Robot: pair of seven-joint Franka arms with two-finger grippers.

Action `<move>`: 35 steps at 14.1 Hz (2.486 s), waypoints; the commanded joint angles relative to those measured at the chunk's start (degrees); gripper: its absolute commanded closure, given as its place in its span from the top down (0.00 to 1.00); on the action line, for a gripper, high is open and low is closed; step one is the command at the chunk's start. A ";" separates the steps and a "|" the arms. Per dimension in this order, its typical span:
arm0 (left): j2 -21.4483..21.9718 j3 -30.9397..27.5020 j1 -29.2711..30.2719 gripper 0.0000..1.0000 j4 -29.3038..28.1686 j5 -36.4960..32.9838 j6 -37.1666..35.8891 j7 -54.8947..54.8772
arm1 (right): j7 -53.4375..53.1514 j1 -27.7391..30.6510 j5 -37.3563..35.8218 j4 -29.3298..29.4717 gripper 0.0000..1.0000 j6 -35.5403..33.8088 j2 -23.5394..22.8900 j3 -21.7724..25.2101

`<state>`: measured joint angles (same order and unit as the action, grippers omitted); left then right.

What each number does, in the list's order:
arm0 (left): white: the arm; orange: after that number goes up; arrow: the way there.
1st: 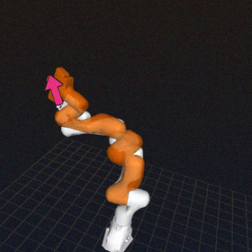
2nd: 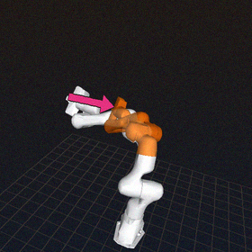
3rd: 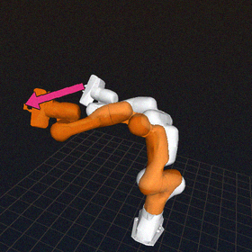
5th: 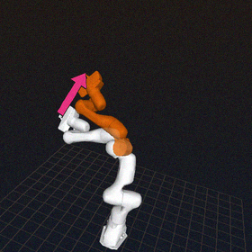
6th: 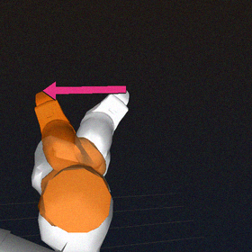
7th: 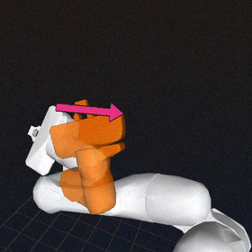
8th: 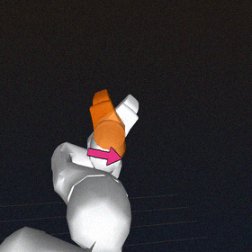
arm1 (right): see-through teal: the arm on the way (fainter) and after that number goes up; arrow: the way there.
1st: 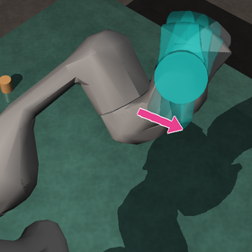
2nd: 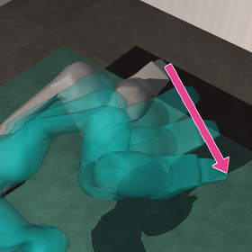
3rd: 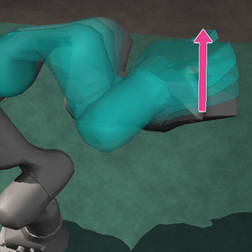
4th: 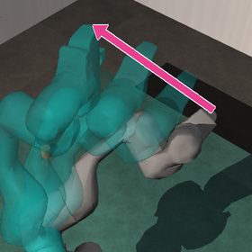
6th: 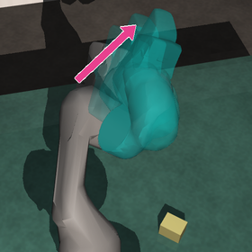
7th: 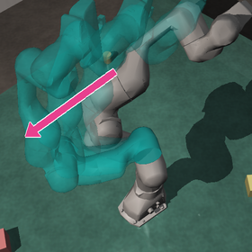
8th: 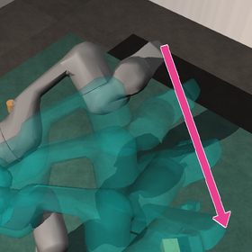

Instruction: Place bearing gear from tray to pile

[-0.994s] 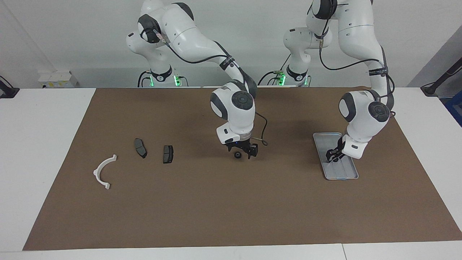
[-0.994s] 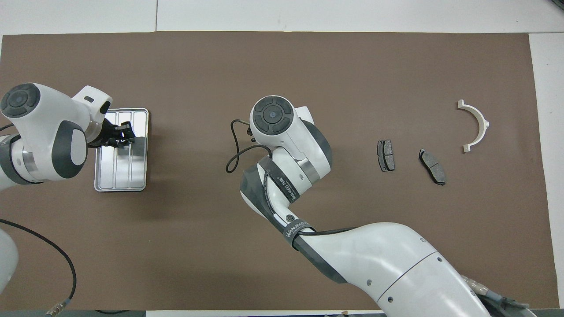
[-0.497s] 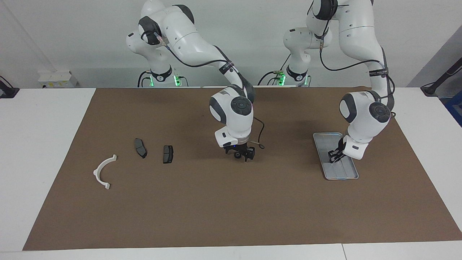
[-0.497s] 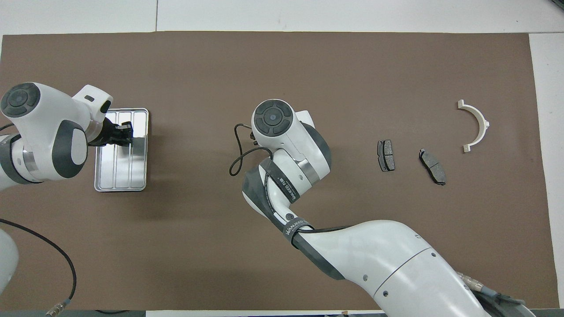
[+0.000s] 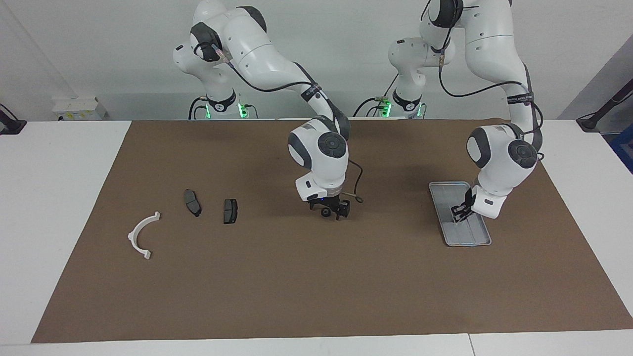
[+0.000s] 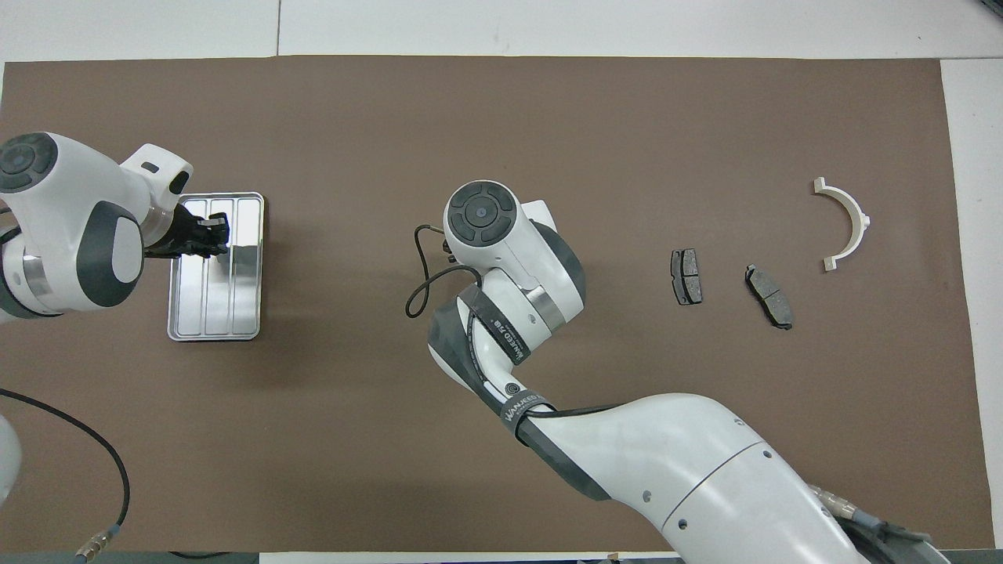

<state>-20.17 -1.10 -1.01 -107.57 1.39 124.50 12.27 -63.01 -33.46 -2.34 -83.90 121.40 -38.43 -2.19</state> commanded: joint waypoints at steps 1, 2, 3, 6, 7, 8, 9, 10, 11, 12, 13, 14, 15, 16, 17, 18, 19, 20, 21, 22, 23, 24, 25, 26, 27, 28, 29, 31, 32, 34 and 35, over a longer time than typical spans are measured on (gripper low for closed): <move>-0.04 0.13 0.13 0.00 2.63 0.28 -4.00 1.78 | -0.36 0.23 -0.56 -1.09 0.98 0.24 0.29 -0.36; 0.22 0.13 0.05 0.00 2.63 0.28 -4.17 2.48 | -0.36 0.23 -0.56 -1.44 0.95 0.32 0.29 -0.36; 0.48 0.13 -0.04 0.00 2.63 0.28 -4.79 2.67 | -0.36 0.15 -0.39 -1.97 0.94 0.59 0.37 -0.44; 0.92 0.04 -0.39 0.00 2.80 0.28 -6.46 4.33 | -0.36 0.06 -0.13 -1.97 0.83 0.33 0.46 -0.53; 1.53 0.13 -0.48 0.00 2.80 0.28 -7.07 4.42 | -0.36 0.06 -0.13 -1.97 0.80 0.06 0.46 -0.53; 1.80 0.13 -0.48 0.00 2.80 0.28 -7.77 4.51 | -0.36 0.06 -0.13 -1.97 0.77 0.06 0.46 -0.53; 2.24 0.13 -0.57 0.00 2.80 0.28 -8.21 5.12 | -0.36 0.06 -0.13 -1.97 0.72 0.15 0.46 -0.62; 2.33 0.22 -0.57 0.00 2.80 0.28 -8.31 5.91 | -0.36 0.14 -0.13 -1.88 0.64 0.06 0.55 -0.62; 2.42 0.31 -0.66 0.00 2.80 0.28 -8.39 6.35 | -0.36 0.06 -0.13 -1.88 0.55 0.24 0.46 -0.62; 2.50 0.65 -0.74 0.00 2.89 0.28 -8.66 7.58 | -0.36 0.14 -0.13 -1.88 0.48 0.32 0.46 -0.62; 2.59 0.66 -1.35 0.00 3.24 0.28 -8.92 9.07 | -0.36 0.14 -0.04 -1.88 0.47 0.50 0.46 -0.62; 2.59 0.75 -1.88 0.00 3.76 0.28 -9.18 9.87 | -0.36 0.06 0.05 -1.88 0.47 0.59 0.46 -0.62; 2.51 0.75 -1.97 0.00 4.20 0.28 -9.62 10.57 | -0.36 0.14 0.05 -1.88 0.40 0.50 0.46 -0.62; 2.42 0.83 -2.24 0.00 4.99 0.28 -10.23 11.27 | -0.36 0.14 0.05 -1.88 0.33 0.59 0.46 -0.62; 2.33 0.83 -3.02 0.00 5.70 0.28 -10.94 11.72 | -0.36 0.14 0.22 -1.88 0.26 0.59 0.55 -0.62; 2.16 0.83 -3.38 0.00 6.49 0.28 -11.29 12.94 | -0.36 0.23 0.23 -1.80 0.15 0.59 0.55 -0.62; 2.07 0.83 -3.99 0.00 6.67 0.28 -11.30 14.17 | -0.28 0.23 0.14 -1.71 0.00 0.50 0.55 -0.62; 2.07 0.83 -4.43 0.00 6.84 0.28 -11.30 14.70 | -0.28 0.32 0.14 -1.45 0.00 0.33 0.55 -0.62; 2.07 0.83 -4.52 0.00 6.93 0.28 -11.30 14.88 | -0.28 0.41 -0.04 -1.27 0.00 -0.11 0.64 -0.62; 1.98 0.83 -4.79 0.00 7.19 0.28 -11.38 15.58 | -0.19 0.58 -0.04 -0.57 0.00 -0.90 0.64 -0.62; 1.98 0.83 -4.96 0.00 7.28 0.28 -11.38 16.02 | -0.10 0.85 -0.12 0.48 0.00 -1.86 0.73 -0.53; 1.98 0.83 -4.96 0.00 7.37 0.28 -11.38 16.29 | 0.86 1.20 -0.30 1.19 0.00 -2.92 1.07 -0.53; 1.98 0.83 -5.31 0.00 7.37 0.28 -11.38 16.46 | 2.52 2.33 -0.30 1.98 0.00 -4.23 1.69 -0.53; 1.89 0.75 -5.58 0.00 7.37 0.28 -11.38 16.64 | 4.54 3.56 -0.13 2.42 0.00 -5.90 2.56 -0.53; 1.89 0.83 -5.67 0.00 7.37 0.28 -11.38 17.34 | 6.82 4.79 -0.13 2.77 0.00 -7.22 3.44 -0.53; 1.80 0.83 -5.93 0.00 7.55 0.28 -11.30 18.13 | 9.63 5.85 -0.13 2.95 0.00 -8.28 4.58 -0.53; 1.72 0.83 -7.32 0.00 8.07 0.28 -11.12 20.05 | 13.22 7.25 -0.13 2.95 0.00 -9.51 5.90 -0.53; 1.37 0.83 -10.13 0.00 8.69 0.28 -10.68 25.23 | 21.04 10.59 -0.12 2.86 0.00 -13.10 8.54 -0.53; 1.02 0.83 -12.24 0.00 9.74 0.36 -10.33 27.60 | 24.47 12.00 -0.30 2.86 0.00 -14.69 9.59 -0.45; -0.21 0.83 -16.80 0.00 12.02 0.36 -10.33 34.53 | 31.24 14.37 -0.74 2.86 0.00 -17.24 11.70 -0.27; -1.61 0.83 -19.53 0.00 14.03 0.36 -10.42 37.53 | 34.67 15.60 -0.91 2.86 0.00 -18.12 12.67 -0.10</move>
<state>-18.74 0.70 -15.47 -98.22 1.49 114.80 43.92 -34.29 -19.94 -2.37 -80.22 105.03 -28.05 -1.85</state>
